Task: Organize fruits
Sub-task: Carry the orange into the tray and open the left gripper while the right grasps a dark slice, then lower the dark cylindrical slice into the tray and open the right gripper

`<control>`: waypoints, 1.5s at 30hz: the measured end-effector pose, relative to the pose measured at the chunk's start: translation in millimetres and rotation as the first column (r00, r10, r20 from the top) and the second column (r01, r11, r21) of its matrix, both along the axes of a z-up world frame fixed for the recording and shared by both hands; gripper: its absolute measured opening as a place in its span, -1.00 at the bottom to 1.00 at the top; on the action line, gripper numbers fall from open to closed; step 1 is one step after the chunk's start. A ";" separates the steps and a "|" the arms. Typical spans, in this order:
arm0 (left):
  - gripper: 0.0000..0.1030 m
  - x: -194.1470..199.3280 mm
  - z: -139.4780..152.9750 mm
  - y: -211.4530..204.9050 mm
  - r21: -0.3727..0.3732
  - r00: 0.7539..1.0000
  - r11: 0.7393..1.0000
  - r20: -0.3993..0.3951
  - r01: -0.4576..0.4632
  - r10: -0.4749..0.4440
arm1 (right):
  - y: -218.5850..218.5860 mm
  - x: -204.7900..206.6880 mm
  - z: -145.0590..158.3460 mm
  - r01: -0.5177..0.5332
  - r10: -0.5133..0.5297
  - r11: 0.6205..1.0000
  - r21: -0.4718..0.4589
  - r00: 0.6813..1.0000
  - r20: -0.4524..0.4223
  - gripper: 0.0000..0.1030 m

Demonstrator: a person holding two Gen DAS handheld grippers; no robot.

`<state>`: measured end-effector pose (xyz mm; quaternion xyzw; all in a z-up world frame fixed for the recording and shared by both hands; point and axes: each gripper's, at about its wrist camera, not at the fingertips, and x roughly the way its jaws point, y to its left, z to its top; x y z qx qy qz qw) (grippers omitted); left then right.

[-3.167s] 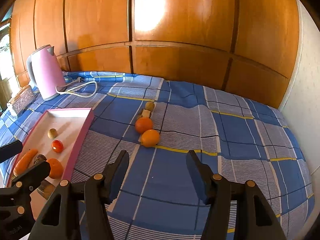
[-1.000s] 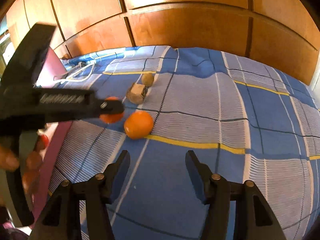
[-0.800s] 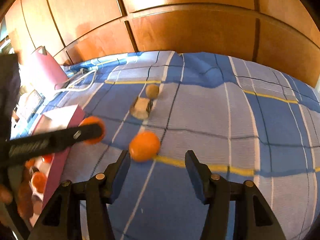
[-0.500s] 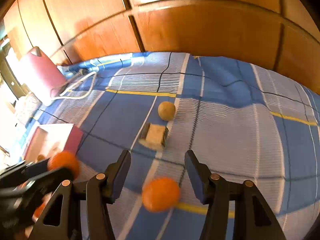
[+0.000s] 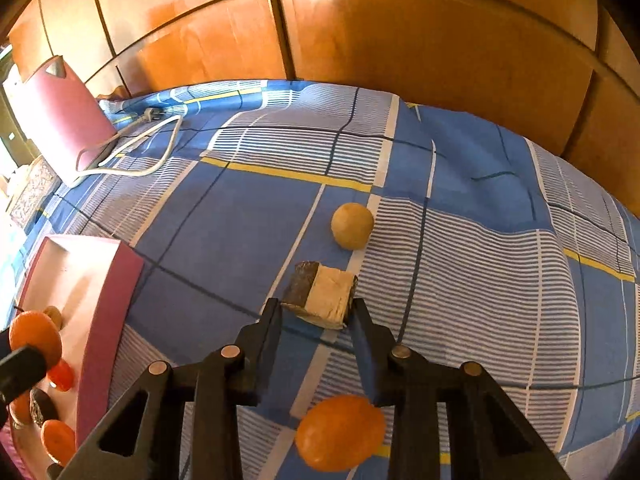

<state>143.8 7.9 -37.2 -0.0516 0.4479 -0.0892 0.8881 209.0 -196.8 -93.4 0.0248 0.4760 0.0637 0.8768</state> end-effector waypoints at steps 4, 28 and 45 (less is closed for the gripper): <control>-0.24 -9.0 -1.7 16.5 0.018 0.999 0.999 0.005 -0.046 0.046 | 7.0 -9.5 10.1 -0.019 0.019 1.000 0.009 1.000 0.021 -0.33; 0.52 -81.4 15.1 109.4 0.011 0.948 0.951 0.078 -0.311 0.309 | 137.8 -96.5 53.3 -0.376 0.371 0.920 0.112 0.926 0.065 -0.32; 0.53 -83.4 23.1 72.4 0.014 0.976 0.980 0.088 -0.200 0.198 | 64.9 -109.5 56.8 -0.161 0.151 0.977 0.142 0.985 0.083 -0.23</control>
